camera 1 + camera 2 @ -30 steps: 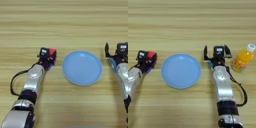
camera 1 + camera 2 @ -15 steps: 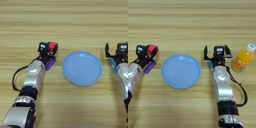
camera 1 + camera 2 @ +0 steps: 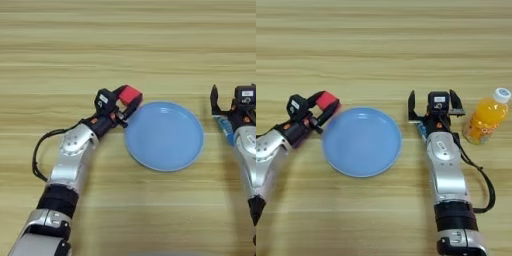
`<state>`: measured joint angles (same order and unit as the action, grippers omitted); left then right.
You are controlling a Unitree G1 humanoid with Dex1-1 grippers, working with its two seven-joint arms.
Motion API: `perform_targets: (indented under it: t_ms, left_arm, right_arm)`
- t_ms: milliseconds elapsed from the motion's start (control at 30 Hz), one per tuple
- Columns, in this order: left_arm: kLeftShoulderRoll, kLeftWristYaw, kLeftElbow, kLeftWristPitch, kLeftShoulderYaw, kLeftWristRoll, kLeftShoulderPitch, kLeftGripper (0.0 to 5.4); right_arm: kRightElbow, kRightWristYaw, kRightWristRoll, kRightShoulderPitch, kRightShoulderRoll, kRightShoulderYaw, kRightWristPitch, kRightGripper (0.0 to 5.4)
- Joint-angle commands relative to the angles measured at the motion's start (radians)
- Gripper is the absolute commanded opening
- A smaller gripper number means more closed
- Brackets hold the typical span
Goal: Move the objects on the table
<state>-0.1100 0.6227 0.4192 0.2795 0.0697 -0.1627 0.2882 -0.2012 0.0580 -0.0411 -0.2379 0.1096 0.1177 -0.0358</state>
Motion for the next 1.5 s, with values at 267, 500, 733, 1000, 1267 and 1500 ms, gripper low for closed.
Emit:
perform_targets:
  t_ms: [267, 500, 733, 1000, 1267, 1500]
  left_arm:
    - [-0.009, 0.089, 0.002, 0.060, 0.135, 0.068, -0.073, 2.28]
    - [0.002, 0.088, 0.045, 0.089, 0.183, 0.114, -0.051, 2.28]
    - [0.025, 0.085, 0.033, 0.053, 0.224, 0.142, -0.012, 2.28]
    - [0.019, 0.065, 0.040, 0.048, 0.230, 0.147, -0.012, 2.28]
    - [0.021, 0.037, 0.067, 0.054, 0.226, 0.159, -0.005, 3.10]
    - [0.019, 0.029, 0.071, 0.055, 0.223, 0.156, -0.004, 3.73]
  right_arm:
    - [-0.006, 0.001, 0.006, -0.014, 0.002, 0.001, -0.010, 5.40]
    - [-0.010, 0.004, 0.004, -0.018, -0.001, -0.002, -0.009, 5.40]
    - [0.000, 0.008, 0.001, -0.014, -0.007, -0.005, -0.005, 5.40]
    - [0.008, 0.010, 0.001, -0.010, -0.007, -0.009, -0.002, 5.40]
    - [0.002, 0.009, 0.003, -0.011, -0.004, -0.007, -0.007, 5.40]
    - [0.005, 0.010, 0.002, -0.010, -0.005, -0.008, -0.006, 5.40]
